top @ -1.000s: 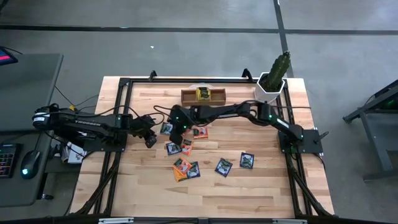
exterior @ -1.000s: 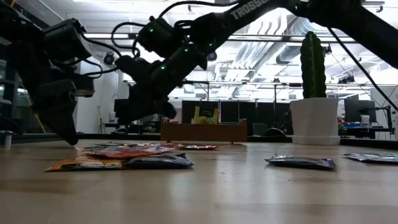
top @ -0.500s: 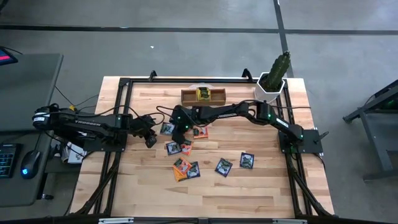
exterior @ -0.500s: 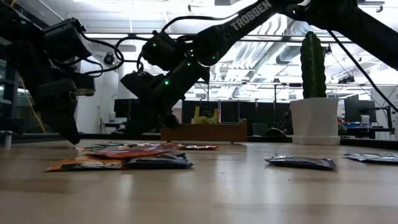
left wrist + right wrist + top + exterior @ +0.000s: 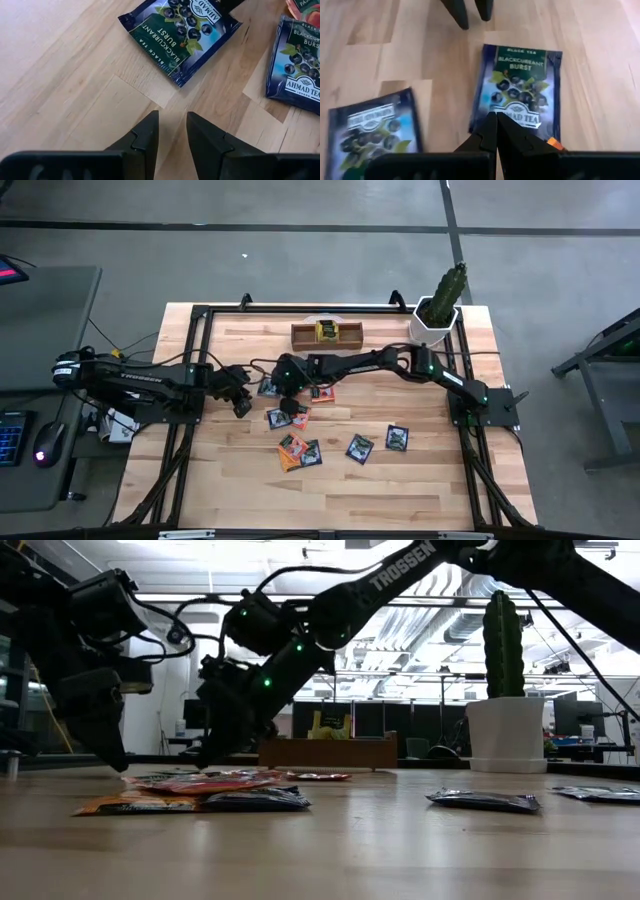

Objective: Pick & Place Tea
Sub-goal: Put the purple tea bag in the left compartment of the organizer

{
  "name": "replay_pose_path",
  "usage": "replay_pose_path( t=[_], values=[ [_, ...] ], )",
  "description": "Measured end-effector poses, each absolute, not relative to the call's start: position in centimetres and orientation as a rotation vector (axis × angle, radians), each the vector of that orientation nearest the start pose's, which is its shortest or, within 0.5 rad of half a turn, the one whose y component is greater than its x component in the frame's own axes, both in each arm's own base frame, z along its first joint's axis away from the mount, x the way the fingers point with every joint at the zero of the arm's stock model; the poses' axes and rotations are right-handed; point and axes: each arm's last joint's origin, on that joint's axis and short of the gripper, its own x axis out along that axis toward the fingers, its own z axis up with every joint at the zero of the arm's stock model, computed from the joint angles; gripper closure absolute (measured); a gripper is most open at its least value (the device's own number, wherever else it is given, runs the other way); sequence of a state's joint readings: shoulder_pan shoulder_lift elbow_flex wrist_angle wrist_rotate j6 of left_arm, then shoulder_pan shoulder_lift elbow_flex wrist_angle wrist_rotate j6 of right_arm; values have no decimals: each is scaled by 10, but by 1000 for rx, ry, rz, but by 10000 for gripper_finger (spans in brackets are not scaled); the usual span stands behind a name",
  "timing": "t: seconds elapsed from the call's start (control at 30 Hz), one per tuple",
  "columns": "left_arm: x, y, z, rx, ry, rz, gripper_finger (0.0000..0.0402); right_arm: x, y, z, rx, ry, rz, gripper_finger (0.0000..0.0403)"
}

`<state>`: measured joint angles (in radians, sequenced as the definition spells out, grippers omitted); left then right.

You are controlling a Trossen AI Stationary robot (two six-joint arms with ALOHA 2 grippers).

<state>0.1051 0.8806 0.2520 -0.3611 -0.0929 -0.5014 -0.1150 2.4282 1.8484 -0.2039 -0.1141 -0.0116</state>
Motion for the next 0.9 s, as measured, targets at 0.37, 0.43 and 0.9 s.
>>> replay_pose_path(
  t=[0.37, 0.43, 0.9],
  values=[
    [141, 18, 133, -469, 881, 423, 302, 522, -54, 106, 96, 844, 9, 403],
    [141, 18, 134, -475, 868, 449, 302, 521, -53, 105, 96, 858, 10, 403],
    [139, 20, 133, -712, 793, 653, 302, 520, -50, 103, 124, 872, 12, 403]
  ],
)
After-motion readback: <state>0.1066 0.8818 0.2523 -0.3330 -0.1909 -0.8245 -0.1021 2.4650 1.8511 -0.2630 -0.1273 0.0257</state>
